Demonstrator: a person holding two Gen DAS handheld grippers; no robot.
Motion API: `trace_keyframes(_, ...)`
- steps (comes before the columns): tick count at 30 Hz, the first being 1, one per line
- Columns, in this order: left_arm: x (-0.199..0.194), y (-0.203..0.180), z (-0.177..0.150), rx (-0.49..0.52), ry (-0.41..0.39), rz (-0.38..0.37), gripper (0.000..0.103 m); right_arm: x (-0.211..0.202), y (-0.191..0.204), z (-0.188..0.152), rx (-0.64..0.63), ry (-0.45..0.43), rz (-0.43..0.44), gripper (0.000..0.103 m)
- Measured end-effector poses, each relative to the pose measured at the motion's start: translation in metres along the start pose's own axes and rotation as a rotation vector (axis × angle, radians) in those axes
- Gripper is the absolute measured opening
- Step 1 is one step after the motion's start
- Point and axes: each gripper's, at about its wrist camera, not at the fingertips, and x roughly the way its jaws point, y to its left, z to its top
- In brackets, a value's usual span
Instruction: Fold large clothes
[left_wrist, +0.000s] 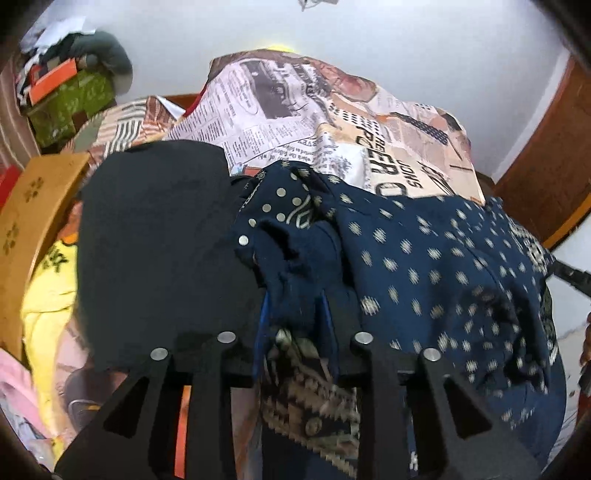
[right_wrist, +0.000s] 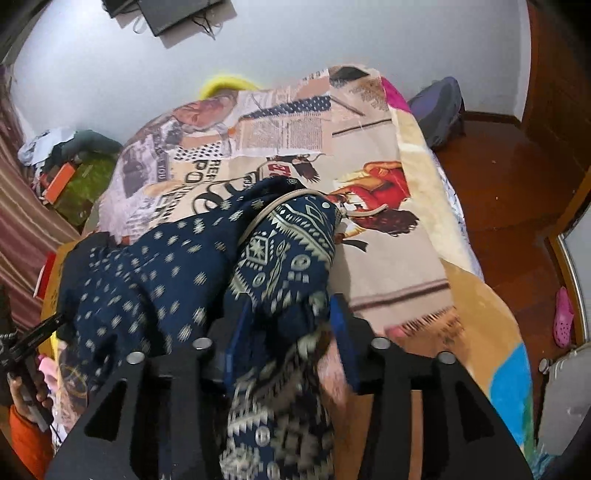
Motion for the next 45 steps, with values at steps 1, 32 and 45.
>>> trace_keyframes(1,-0.005,-0.002,-0.004,0.01,0.0,0.004,0.033,-0.009,0.001,-0.004,-0.014,-0.01,-0.003,0.045)
trace_keyframes(32,-0.048,0.018,-0.208,-0.122,0.251,-0.122,0.061,-0.096,0.003,-0.188,0.021,0.075,0.07,0.062)
trace_keyframes(45,-0.051,0.01,-0.218,-0.228,0.198,-0.32,0.049,-0.077,0.012,-0.187,0.079,0.089,0.143,0.056)
